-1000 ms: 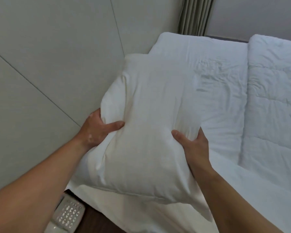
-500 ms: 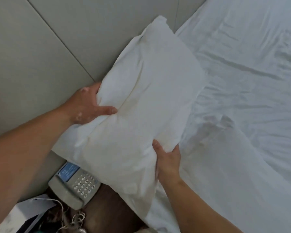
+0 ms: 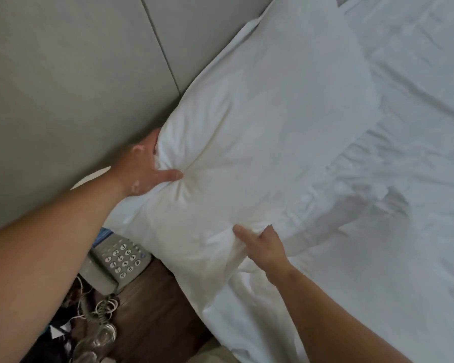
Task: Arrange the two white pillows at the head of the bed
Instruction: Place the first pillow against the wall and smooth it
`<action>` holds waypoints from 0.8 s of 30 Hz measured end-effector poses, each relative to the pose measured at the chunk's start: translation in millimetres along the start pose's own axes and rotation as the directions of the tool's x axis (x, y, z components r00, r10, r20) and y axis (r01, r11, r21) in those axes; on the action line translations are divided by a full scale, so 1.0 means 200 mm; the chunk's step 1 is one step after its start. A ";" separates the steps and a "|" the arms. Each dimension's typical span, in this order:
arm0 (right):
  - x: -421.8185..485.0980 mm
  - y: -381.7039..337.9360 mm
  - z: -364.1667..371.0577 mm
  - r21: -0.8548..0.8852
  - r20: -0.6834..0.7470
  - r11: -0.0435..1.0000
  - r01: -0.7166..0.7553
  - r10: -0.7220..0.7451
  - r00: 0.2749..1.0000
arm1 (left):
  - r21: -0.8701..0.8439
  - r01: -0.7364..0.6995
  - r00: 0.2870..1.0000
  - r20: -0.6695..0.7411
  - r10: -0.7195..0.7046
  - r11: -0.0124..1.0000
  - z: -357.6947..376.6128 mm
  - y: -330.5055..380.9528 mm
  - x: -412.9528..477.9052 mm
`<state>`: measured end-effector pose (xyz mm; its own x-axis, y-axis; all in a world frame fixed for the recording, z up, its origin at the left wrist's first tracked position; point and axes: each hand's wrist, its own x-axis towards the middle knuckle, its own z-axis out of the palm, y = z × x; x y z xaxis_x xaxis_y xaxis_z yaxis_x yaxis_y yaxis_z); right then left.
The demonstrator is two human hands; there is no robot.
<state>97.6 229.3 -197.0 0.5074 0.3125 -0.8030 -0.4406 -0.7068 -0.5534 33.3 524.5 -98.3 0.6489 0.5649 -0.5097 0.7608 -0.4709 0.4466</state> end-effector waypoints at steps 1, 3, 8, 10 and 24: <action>-0.02 -0.03 -0.07 -0.093 0.021 0.995 -0.025 0.027 0.999 | 0.006 -0.001 1.000 0.005 0.001 1.000 -0.01 0.00 0.00; -0.07 -0.15 -0.21 -0.321 0.041 0.947 -0.028 0.044 0.998 | 0.008 0.001 1.000 0.012 -0.002 1.000 -0.02 -0.01 -0.01; -0.17 -0.63 -0.45 -0.610 0.022 0.761 0.219 -0.260 0.965 | -0.004 0.044 0.998 0.055 -0.044 0.999 -0.07 -0.02 -0.04; -0.14 -0.87 -0.50 -0.651 0.055 0.665 0.367 -0.441 0.896 | -0.011 0.062 0.995 0.082 -0.061 0.998 -0.10 -0.02 -0.05; 0.48 -1.93 -0.39 -0.847 0.515 -0.296 0.443 -0.245 0.821 | 0.022 -0.004 0.998 0.064 0.003 1.000 -0.10 -0.03 -0.14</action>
<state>373.7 483.8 -43.0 0.1432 0.7565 -0.6381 0.9818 -0.1899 -0.0048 10.5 525.0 -73.2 0.6505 0.5193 -0.5543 0.7581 -0.4882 0.4322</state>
